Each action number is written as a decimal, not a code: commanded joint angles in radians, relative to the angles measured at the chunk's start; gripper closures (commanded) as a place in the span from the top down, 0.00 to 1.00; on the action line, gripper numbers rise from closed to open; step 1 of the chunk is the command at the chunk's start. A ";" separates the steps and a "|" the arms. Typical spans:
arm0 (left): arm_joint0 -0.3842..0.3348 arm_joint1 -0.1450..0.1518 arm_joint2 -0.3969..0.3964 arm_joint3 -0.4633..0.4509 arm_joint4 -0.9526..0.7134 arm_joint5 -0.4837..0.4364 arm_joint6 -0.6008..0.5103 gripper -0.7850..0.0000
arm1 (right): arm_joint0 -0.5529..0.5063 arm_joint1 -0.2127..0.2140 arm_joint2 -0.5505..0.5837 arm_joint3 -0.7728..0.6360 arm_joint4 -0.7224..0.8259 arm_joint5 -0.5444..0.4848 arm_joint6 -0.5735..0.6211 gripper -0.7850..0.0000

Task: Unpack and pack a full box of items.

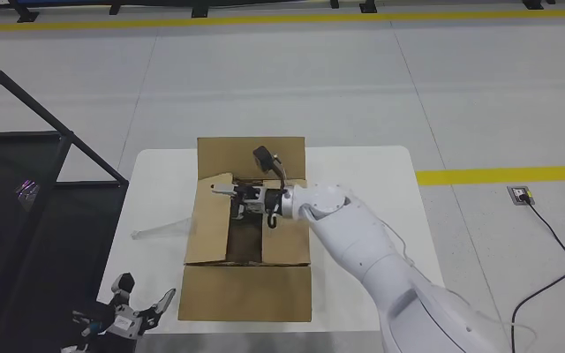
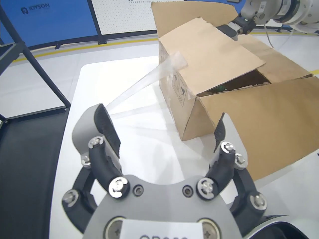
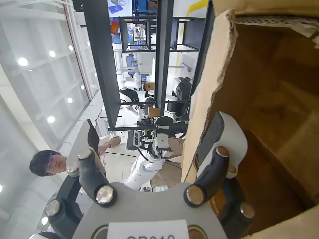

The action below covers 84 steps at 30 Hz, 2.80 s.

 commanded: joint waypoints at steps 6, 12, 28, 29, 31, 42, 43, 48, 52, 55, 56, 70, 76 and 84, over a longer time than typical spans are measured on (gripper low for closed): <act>-0.052 -0.003 0.045 -0.081 0.089 0.076 -0.093 1.00 | 0.021 -0.035 0.003 -0.033 -0.010 0.007 -0.038 1.00; -0.132 -0.009 0.109 -0.106 0.094 0.124 -0.194 1.00 | 0.040 -0.067 0.011 -0.029 -0.005 -0.034 -0.053 1.00; -0.153 -0.015 -0.045 -0.051 -0.145 0.197 -0.245 1.00 | 0.058 -0.054 0.087 0.037 0.025 -0.239 0.066 1.00; -0.148 -0.015 -0.057 -0.042 -0.149 0.200 -0.246 1.00 | 0.057 -0.048 0.092 0.036 0.020 -0.259 0.068 1.00; -0.152 -0.015 -0.070 -0.010 -0.156 0.202 -0.263 1.00 | 0.051 -0.035 0.103 0.031 0.015 -0.296 0.077 1.00; -0.301 -0.011 0.001 0.187 -0.068 0.202 -0.382 1.00 | -0.086 0.086 0.141 -0.305 -0.111 -0.366 0.021 1.00; -0.307 -0.011 0.007 0.192 -0.063 0.207 -0.382 1.00 | -0.102 0.101 0.148 -0.334 -0.127 -0.370 0.017 1.00; -0.267 -0.012 -0.022 0.141 -0.096 0.195 -0.334 1.00 | -0.126 0.128 0.175 -0.351 -0.149 -0.376 0.010 1.00; -0.190 -0.010 -0.100 0.028 -0.213 0.105 -0.310 1.00 | -0.126 0.128 0.175 -0.351 -0.149 -0.376 0.010 1.00; -0.129 -0.011 -0.150 -0.071 -0.280 0.058 -0.293 1.00 | -0.139 0.129 0.179 -0.368 -0.150 -0.376 -0.005 1.00; -0.106 -0.011 -0.168 -0.104 -0.314 0.026 -0.292 1.00 | -0.149 0.133 0.184 -0.387 -0.154 -0.386 -0.006 1.00; -0.088 0.003 -0.084 -0.425 -0.569 -0.090 -0.692 1.00 | -0.417 0.278 0.429 -0.757 -0.375 -0.523 -0.136 1.00; -0.253 0.011 0.083 -0.370 -0.651 0.013 -0.942 1.00 | -0.624 0.336 0.574 -1.020 -0.457 -0.423 -0.140 1.00; -0.253 0.011 0.083 -0.370 -0.651 0.013 -0.942 1.00 | -0.624 0.336 0.574 -1.020 -0.457 -0.423 -0.140 1.00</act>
